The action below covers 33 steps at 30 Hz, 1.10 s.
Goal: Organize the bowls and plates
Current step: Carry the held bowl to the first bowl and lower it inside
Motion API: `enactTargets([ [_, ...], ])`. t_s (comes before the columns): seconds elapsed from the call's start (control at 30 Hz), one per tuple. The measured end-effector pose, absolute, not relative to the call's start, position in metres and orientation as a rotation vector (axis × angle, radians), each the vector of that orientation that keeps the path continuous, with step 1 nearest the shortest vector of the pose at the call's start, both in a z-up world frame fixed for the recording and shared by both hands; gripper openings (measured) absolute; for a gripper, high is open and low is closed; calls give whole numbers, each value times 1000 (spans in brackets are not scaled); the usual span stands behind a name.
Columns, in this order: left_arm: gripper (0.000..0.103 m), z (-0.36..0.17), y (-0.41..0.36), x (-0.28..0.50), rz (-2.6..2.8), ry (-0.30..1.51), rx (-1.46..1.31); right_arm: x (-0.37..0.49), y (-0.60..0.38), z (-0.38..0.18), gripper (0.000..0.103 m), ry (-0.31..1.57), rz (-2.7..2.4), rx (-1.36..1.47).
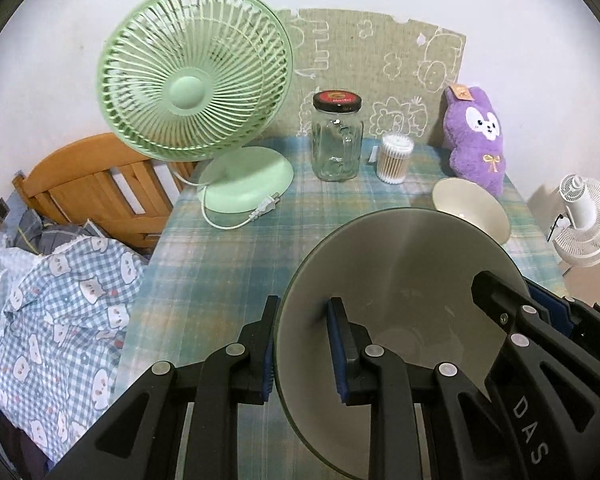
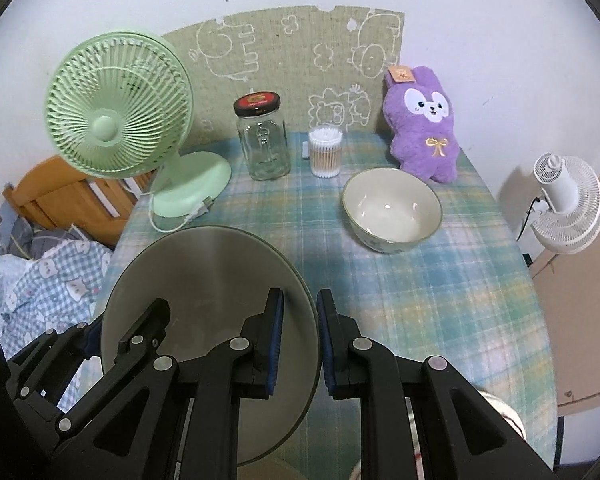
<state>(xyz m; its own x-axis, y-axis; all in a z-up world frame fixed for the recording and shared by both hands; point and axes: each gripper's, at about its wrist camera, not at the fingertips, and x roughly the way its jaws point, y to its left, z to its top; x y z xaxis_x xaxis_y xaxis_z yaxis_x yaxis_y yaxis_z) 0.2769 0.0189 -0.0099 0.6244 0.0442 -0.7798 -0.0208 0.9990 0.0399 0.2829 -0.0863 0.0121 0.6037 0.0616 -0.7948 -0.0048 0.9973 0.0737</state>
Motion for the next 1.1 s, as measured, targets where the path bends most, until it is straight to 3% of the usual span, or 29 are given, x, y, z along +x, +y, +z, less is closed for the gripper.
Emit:
enactTargets([
  [0.4,21,-1,12,222,48,893,33,224,-93,21,21,920,54,58],
  [1.1,21,-52,13,169,56,993,22,171,-92,-35,21,1020,67,35],
])
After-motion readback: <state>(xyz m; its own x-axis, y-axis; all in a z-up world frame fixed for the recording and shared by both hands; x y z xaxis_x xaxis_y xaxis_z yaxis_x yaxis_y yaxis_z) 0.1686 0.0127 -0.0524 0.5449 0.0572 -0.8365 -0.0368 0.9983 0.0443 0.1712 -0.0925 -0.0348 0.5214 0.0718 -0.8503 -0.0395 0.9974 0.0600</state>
